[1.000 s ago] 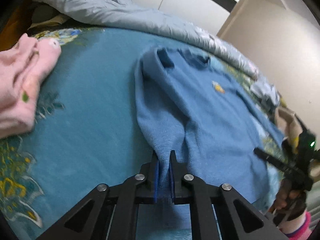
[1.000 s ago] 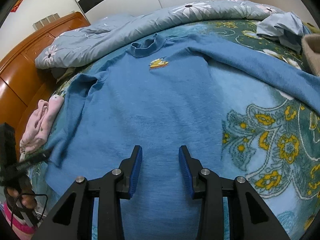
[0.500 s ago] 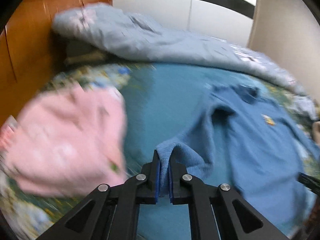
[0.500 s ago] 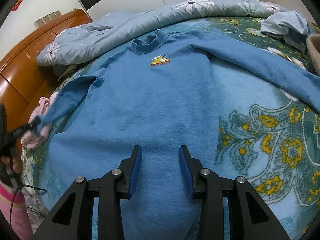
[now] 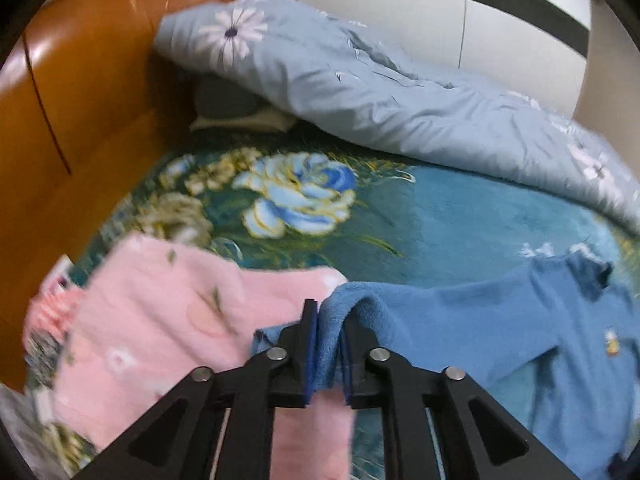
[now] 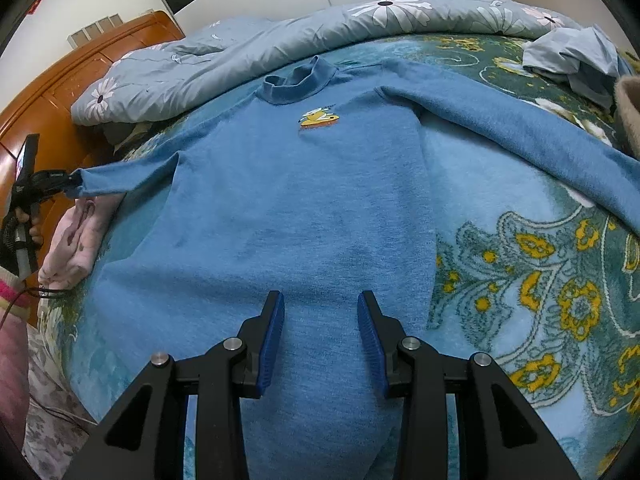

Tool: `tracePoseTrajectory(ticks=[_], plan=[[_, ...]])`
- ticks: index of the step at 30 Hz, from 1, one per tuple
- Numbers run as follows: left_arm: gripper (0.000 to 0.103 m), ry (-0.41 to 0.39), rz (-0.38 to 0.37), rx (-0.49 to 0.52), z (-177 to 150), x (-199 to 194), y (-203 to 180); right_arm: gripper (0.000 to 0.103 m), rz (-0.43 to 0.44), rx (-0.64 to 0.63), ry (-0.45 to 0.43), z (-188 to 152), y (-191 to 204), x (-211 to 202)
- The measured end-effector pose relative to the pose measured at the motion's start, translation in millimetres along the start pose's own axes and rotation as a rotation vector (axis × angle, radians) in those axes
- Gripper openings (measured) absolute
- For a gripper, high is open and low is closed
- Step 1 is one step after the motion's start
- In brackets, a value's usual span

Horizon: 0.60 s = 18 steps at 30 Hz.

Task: Fold clothes

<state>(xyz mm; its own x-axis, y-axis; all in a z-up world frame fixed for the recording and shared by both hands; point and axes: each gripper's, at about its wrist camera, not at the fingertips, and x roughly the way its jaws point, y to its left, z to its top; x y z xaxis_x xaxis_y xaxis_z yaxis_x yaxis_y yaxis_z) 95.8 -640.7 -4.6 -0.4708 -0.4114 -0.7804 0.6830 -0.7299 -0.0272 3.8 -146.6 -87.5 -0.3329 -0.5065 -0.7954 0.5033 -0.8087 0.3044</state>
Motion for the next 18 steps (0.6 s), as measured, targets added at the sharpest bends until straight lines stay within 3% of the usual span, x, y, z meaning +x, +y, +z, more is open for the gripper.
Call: tracePoseTrajectory(ticks=[1,2,3,6,8,11,14,18], plan=[[0.032,-0.006,-0.008,-0.007,-3.9,-4.2,-1.0,0.039,-0.005,0.001,-0.004,0.3,-1.0,-2.8],[0.049,-0.016,-0.012,-0.011,-8.6,-11.2,-2.3,0.039,-0.013,0.005,-0.013,0.5,-3.7,-7.2],[0.057,-0.035,-0.019,-0.011,-14.3,-22.3,-4.3,0.040,-0.020,0.008,-0.021,0.3,-6.6,-11.3],[0.061,-0.059,-0.142,0.007,-40.8,-53.9,-14.3,0.041,-0.047,0.049,-0.029,-4.8,-26.2,-22.1],[0.064,-0.034,-0.275,0.030,-67.6,-66.1,-28.2,0.045,-0.073,0.090,-0.028,-10.6,-42.5,-28.5],[0.065,0.121,-0.476,0.064,-114.7,-53.7,-58.5,0.045,-0.027,0.176,-0.024,-21.5,-61.4,-33.4],[0.065,0.250,-0.580,0.063,-151.2,-34.7,-84.8,0.045,0.048,0.234,-0.026,-29.6,-67.6,-38.3],[0.065,0.354,-0.679,0.014,-179.4,-20.2,-104.2,0.045,0.164,0.255,0.002,-42.8,-59.8,-35.9]])
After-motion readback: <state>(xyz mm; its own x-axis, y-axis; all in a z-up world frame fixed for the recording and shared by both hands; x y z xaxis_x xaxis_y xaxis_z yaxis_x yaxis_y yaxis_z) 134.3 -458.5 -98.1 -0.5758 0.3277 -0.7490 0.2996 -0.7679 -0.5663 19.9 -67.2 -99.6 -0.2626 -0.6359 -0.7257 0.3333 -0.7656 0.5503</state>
